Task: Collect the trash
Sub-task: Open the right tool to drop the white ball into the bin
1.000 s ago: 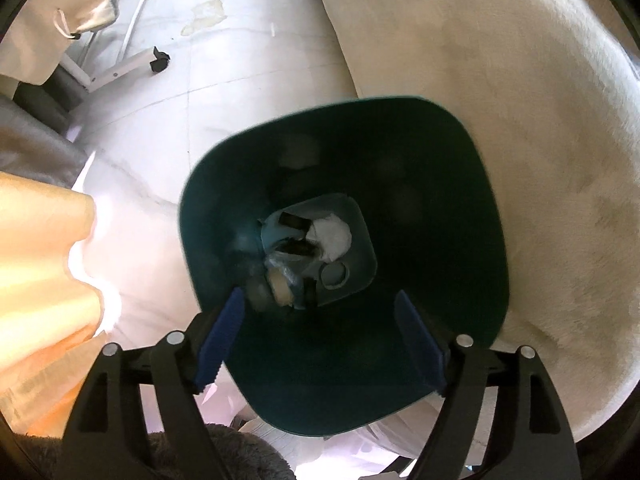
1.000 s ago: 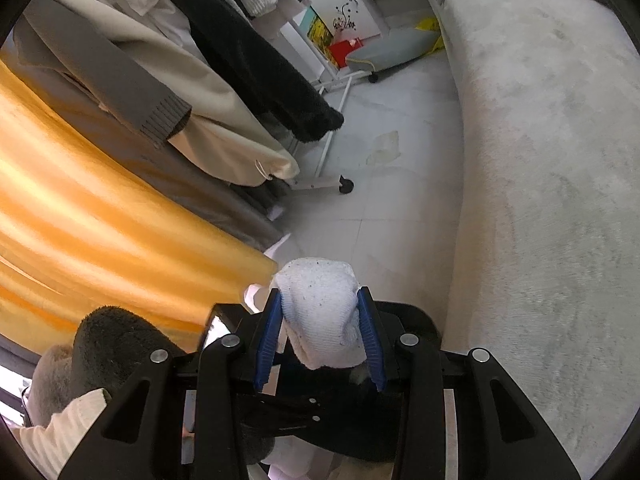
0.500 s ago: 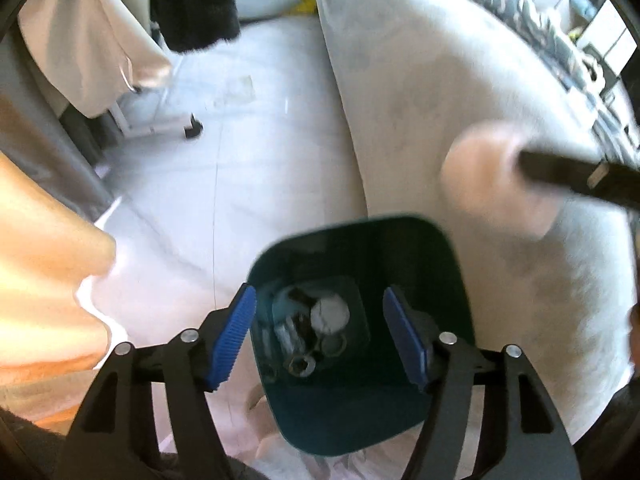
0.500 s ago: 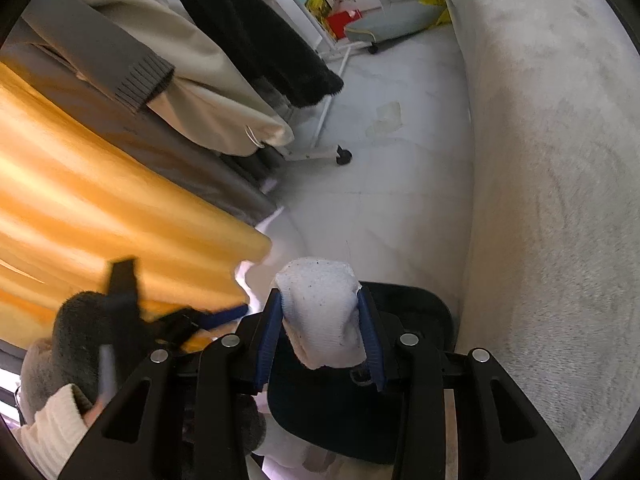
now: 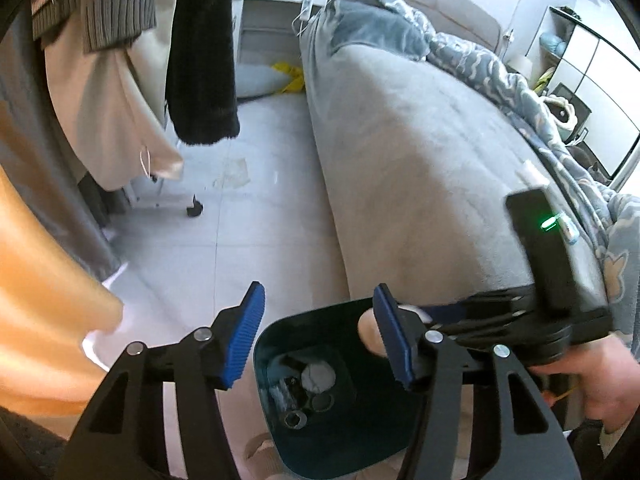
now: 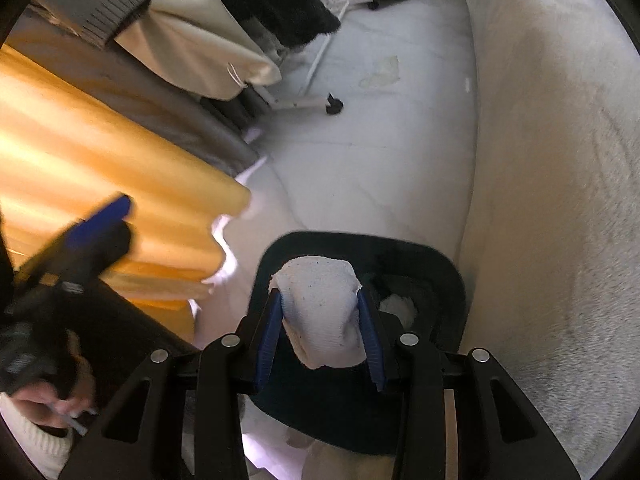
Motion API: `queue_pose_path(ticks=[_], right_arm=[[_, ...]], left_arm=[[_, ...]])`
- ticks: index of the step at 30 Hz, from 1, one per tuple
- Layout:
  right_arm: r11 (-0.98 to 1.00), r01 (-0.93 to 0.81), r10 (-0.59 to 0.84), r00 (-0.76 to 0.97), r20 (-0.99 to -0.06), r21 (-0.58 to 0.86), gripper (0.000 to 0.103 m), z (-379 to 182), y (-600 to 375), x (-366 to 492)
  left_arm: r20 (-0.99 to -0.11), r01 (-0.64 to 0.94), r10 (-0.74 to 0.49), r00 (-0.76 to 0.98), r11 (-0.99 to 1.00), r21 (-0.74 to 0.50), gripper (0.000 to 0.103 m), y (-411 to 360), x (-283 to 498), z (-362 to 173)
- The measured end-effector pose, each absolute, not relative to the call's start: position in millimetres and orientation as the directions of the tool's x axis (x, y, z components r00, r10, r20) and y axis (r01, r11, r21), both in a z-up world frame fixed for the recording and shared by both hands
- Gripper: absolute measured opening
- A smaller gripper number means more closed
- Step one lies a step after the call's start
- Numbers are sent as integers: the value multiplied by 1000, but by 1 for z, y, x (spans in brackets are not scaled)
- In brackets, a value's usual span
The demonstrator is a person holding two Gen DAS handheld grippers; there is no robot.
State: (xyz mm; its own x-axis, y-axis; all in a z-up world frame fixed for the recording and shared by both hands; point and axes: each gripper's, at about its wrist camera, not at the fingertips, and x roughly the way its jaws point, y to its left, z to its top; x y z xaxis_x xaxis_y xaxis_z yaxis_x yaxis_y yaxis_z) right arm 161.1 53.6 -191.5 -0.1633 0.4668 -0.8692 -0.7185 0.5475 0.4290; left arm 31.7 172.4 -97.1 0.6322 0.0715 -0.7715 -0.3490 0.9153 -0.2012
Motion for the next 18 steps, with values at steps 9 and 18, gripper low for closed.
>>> queue_pose_path(ticks=[9,18], right_arm=[[552,-739,391,-179,-903,386,39,-216,57,150],[520,-765,384,-187,-904,379,50,-221,64,137]], left_arm=[[-727,-295,81,682,940,-173,59,160,21,-70],[-695,-283,91,713,945,-166,59,158,11,-51]])
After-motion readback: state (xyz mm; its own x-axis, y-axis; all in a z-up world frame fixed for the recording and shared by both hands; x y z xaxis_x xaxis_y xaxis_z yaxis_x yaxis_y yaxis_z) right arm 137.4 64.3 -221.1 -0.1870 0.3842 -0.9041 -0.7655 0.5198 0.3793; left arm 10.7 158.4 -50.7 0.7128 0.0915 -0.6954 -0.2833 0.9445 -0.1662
